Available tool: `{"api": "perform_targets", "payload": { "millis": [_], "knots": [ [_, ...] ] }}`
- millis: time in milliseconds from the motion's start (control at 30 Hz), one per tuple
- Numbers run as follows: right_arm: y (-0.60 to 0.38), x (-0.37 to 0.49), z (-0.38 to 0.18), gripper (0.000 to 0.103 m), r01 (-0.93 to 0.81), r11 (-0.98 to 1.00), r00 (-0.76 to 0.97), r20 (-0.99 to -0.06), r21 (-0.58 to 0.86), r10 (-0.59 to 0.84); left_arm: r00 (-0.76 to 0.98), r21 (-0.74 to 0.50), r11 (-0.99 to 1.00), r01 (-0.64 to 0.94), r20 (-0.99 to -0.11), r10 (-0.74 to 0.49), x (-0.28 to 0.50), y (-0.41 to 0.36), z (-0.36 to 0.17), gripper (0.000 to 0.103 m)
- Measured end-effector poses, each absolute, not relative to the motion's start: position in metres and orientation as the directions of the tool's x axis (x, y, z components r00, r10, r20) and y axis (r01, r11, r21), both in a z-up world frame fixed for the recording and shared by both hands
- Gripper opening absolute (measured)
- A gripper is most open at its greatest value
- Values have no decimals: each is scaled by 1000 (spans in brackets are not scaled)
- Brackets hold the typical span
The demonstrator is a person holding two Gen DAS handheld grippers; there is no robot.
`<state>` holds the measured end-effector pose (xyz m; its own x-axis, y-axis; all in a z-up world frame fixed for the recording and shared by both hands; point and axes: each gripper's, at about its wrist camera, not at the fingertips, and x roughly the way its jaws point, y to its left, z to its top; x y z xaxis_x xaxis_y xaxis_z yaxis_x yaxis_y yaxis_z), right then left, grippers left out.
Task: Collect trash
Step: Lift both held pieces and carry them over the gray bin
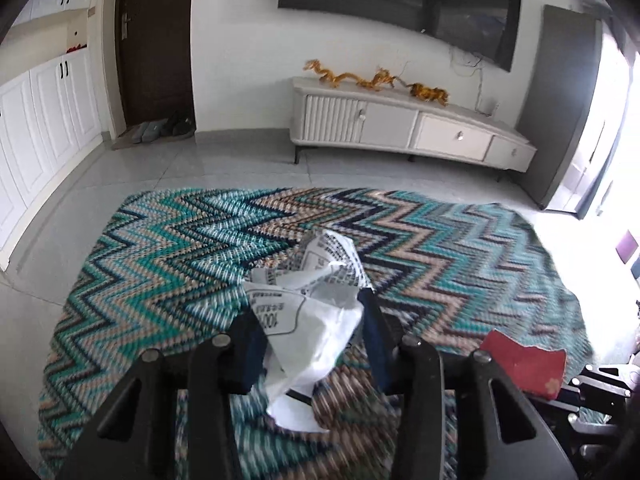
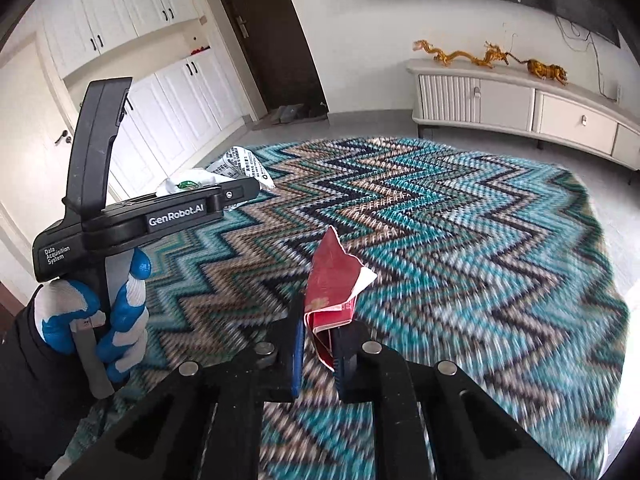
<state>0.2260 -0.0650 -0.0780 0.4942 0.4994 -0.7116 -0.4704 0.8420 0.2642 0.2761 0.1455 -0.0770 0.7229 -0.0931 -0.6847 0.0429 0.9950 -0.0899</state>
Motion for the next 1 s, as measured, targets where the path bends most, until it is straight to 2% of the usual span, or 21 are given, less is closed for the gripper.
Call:
{"api": "perform_targets", "payload": {
  "millis": [533, 1000],
  "knots": [
    [-110, 50, 45, 11, -465, 833, 638, -539, 301, 550, 807, -109, 984, 143, -562, -180, 133, 112, 21, 40],
    [-143, -53, 89, 11, -402, 882, 762, -445, 245, 471, 835, -100, 950, 297, -456, -309, 33, 66, 75, 40]
  ]
}}
